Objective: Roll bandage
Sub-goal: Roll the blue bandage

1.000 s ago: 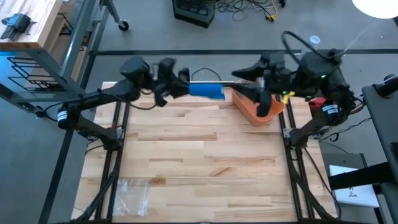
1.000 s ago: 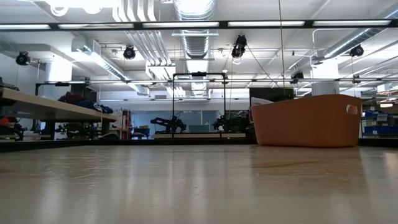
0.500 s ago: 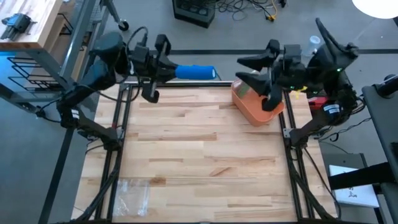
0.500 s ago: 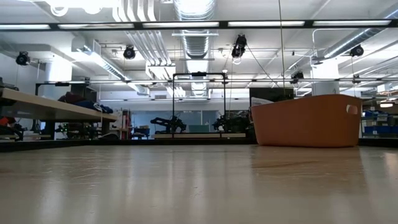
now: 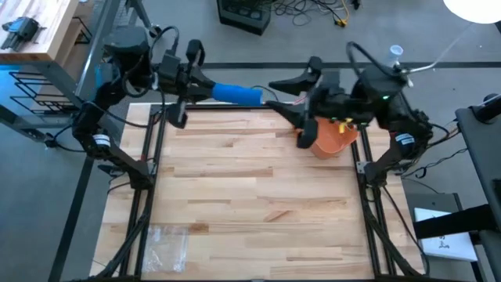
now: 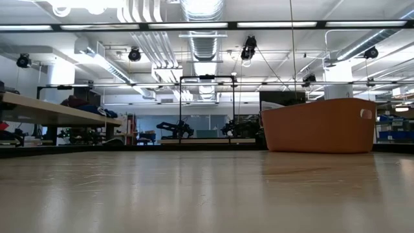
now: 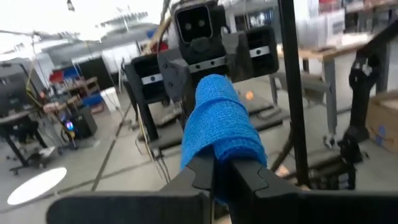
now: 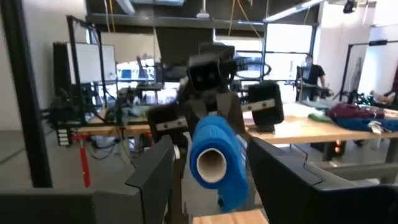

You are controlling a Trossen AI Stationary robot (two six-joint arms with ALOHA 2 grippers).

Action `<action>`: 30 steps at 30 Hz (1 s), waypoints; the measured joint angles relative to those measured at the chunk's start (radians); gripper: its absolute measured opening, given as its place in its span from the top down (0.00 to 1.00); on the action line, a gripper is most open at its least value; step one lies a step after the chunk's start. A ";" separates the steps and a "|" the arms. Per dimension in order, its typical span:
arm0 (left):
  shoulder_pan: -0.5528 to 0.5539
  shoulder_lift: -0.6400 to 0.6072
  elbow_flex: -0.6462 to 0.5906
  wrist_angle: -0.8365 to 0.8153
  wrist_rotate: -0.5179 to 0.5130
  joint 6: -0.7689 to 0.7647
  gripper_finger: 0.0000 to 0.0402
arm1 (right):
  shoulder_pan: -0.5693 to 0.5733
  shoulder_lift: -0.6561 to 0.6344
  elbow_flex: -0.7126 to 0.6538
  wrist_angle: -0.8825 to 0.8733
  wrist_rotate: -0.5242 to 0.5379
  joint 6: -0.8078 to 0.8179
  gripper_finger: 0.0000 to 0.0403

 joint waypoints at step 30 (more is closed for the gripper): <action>0.001 -0.056 0.095 -0.337 0.033 0.077 0.98 | -0.008 0.147 0.000 0.076 0.002 -0.100 0.51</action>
